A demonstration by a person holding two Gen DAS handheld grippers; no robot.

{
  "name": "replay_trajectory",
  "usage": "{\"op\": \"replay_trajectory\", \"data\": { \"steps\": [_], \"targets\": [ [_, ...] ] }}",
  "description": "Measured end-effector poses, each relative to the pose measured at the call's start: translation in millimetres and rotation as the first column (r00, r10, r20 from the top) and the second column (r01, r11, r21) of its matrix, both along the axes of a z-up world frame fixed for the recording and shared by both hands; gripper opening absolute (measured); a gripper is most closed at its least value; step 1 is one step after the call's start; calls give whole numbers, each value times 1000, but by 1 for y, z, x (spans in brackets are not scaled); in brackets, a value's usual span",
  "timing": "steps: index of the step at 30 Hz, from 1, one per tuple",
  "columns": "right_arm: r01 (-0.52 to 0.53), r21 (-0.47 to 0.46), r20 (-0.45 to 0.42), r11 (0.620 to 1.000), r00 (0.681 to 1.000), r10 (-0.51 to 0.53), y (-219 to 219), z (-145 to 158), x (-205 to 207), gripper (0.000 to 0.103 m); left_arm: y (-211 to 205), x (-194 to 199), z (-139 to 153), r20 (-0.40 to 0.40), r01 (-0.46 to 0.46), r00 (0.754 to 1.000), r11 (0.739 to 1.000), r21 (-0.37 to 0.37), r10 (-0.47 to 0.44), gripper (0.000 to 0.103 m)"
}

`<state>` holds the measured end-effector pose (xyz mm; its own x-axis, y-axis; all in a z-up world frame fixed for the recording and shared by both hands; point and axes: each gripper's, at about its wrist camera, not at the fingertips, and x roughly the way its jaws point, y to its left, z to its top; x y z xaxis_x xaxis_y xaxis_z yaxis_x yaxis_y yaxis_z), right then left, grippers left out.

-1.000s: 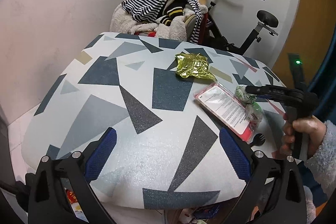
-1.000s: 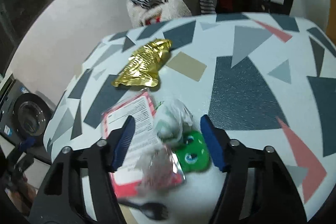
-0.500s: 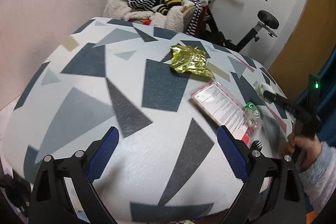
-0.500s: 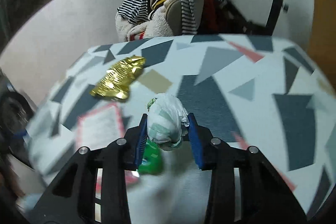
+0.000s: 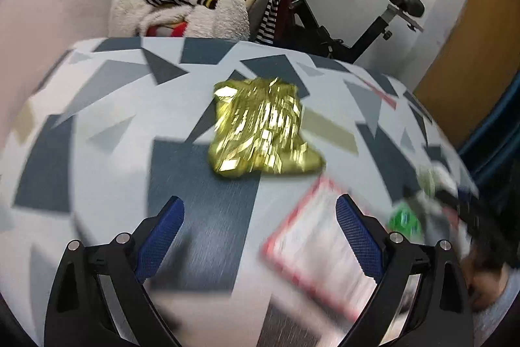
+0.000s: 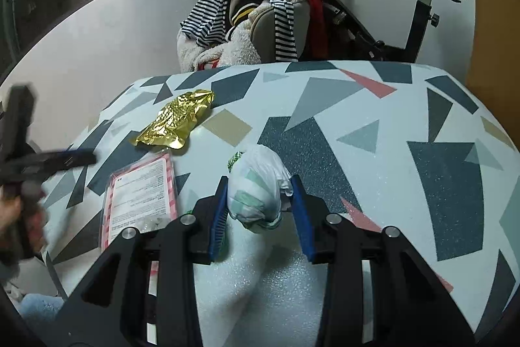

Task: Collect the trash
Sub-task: 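Grasp the gold foil wrapper with the left gripper and lift it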

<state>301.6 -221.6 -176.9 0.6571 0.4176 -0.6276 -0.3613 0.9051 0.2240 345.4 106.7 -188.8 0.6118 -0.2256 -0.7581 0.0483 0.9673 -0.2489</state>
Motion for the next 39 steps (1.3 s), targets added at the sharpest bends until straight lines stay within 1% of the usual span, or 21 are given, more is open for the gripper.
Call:
{"op": "replay_trajectory", "data": {
  "steps": [3, 5, 7, 9, 11, 12, 13, 15, 16, 17, 18, 20, 22, 24, 25, 26, 27, 28, 29, 32, 39],
  "targets": [
    [1, 4, -3, 1000, 1000, -1, 0, -1, 0, 39, 2, 39, -6, -32, -48, 998, 998, -48, 46, 92],
    [2, 7, 0, 1000, 1000, -2, 1, -2, 0, 39, -1, 57, -7, -34, -64, 997, 997, -43, 62, 92],
    [2, 8, 4, 1000, 1000, -2, 1, -2, -1, 39, -7, 75, -10, -43, -53, 998, 998, -28, 52, 92],
    [-3, 2, 11, 1000, 1000, 3, 3, -2, -2, 39, -12, 90, -16, -69, -47, 996, 999, 6, 47, 92],
    [-10, -8, 17, 1000, 1000, 10, 5, -2, -2, 39, -12, 101, -20, -93, -72, 993, 997, 26, 74, 90],
    [-13, -13, 19, 1000, 1000, 14, 6, -2, -2, 39, -11, 104, -21, -102, -73, 992, 997, 19, 75, 65],
    [-17, -19, 21, 1000, 1000, 17, 7, -2, -3, 39, -10, 104, -21, -107, -76, 991, 997, 26, 78, 62],
    [-20, -25, 21, 1000, 1000, 20, 8, -2, -2, 39, -9, 99, -13, -72, -56, 996, 998, 10, 56, 47],
    [-20, -23, 19, 1000, 1000, 20, 7, -2, -2, 39, -9, 95, -10, -63, -44, 997, 999, 17, 45, 22],
    [-18, -21, 19, 1000, 1000, 19, 7, -2, -1, 39, -9, 92, -6, -57, -46, 997, 999, 25, 47, 7],
    [-17, -19, 18, 1000, 1000, 17, 6, -2, -1, 39, -7, 89, -3, -54, -48, 997, 999, 20, 49, 4],
    [-11, -18, 17, 1000, 1000, 12, 6, -2, -1, 39, -2, 78, 4, -41, -34, 999, 999, 3, 34, 4],
    [-7, -20, 18, 1000, 1000, 8, 6, -3, -1, 39, -1, 69, 8, -36, -15, 999, 999, 29, 16, 4],
    [-6, -25, 18, 1000, 1000, 7, 8, -3, -1, 39, 4, 64, 10, -36, -27, 999, 999, 29, 28, 6],
    [-8, -29, 19, 1000, 1000, 9, 8, -3, -1, 39, 8, 64, 10, -39, -36, 999, 999, 7, 37, 24],
    [-11, -34, 19, 999, 1000, 11, 10, -3, -1, 39, 12, 64, 10, -46, -55, 997, 998, -12, 54, 70],
    [-13, -34, 18, 999, 1000, 13, 10, -3, -1, 39, 16, 63, 10, -34, -89, 996, 996, -22, 88, 87],
    [-14, -36, 17, 999, 1000, 15, 10, -3, -1, 39, 18, 61, 12, -14, -109, 994, 994, -31, 108, 91],
    [-15, -35, 15, 999, 1000, 15, 10, -4, -1, 39, 19, 63, 11, -10, -113, 994, 993, -42, 112, 91],
    [-18, -28, 12, 999, 1000, 18, 9, -3, -1, 39, 13, 76, 1, -56, -108, 993, 994, -20, 106, 91],
    [-33, -18, 5, 999, 999, 34, 8, -4, 1, 39, -7, 110, -22, -104, -98, 989, 994, 45, 102, 92]
  ]
}}
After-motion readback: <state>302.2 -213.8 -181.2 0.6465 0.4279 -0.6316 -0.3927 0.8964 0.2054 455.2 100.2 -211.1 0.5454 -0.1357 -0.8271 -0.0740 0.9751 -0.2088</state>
